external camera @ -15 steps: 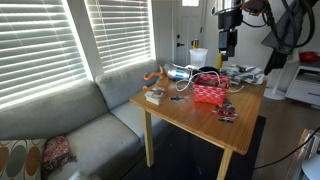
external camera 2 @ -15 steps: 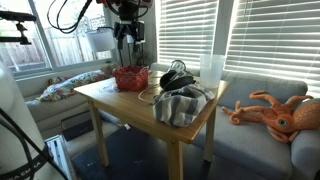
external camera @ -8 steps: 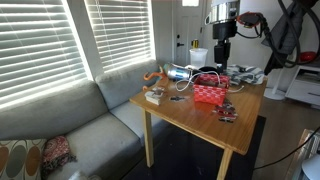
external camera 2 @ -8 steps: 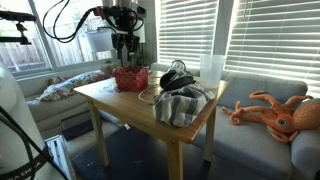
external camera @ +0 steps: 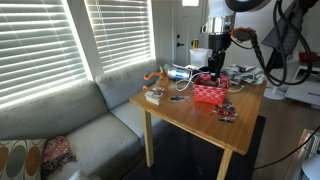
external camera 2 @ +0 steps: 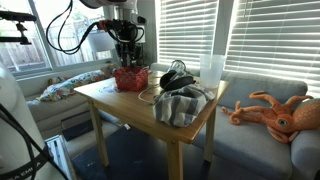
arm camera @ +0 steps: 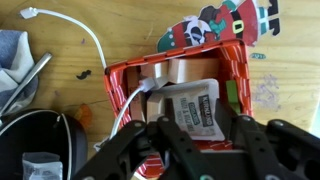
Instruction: Remove a wooden chip from the red basket and put it on the table next to the other wooden chip
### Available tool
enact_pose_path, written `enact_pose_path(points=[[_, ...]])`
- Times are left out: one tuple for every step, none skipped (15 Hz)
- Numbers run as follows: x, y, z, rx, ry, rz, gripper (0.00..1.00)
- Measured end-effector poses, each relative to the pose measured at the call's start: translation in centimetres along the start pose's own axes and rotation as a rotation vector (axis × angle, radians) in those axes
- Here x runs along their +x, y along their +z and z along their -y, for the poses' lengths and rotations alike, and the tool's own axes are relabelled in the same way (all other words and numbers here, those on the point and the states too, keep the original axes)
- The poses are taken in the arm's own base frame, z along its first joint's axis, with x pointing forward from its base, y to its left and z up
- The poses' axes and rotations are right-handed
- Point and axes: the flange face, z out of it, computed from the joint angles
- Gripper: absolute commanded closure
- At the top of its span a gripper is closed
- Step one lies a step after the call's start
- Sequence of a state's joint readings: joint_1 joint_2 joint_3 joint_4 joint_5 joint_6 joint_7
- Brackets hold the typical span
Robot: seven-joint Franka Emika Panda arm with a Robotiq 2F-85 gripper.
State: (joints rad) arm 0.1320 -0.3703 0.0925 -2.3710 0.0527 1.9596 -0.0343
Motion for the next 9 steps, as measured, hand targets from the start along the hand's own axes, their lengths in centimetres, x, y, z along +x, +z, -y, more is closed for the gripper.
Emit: enact_pose_path(points=[[0.1, 0.3, 0.0, -0.011, 0.007, -0.007, 0.51], [0.2, 0.6, 0.1, -0.026, 0.014, -0.016, 0.54], [0.3, 0.8, 0.1, -0.038, 0.022, -0.022, 0.54], [0.4, 1.0, 0.1, -0.049, 0.028, -0.025, 0.55], [0.4, 1.2, 0.0, -0.059, 0.037, -0.029, 0.57], [0.5, 1.4, -0.1, -0.068, 0.048, -0.03, 0.59], [0.5, 1.7, -0.3, -0.077, 0.059, -0.03, 0.6], [0.5, 1.9, -0.4, -0.086, 0.07, -0.027, 0.63], [0.6, 2.1, -0.6, -0.095, 0.081, -0.024, 0.61]])
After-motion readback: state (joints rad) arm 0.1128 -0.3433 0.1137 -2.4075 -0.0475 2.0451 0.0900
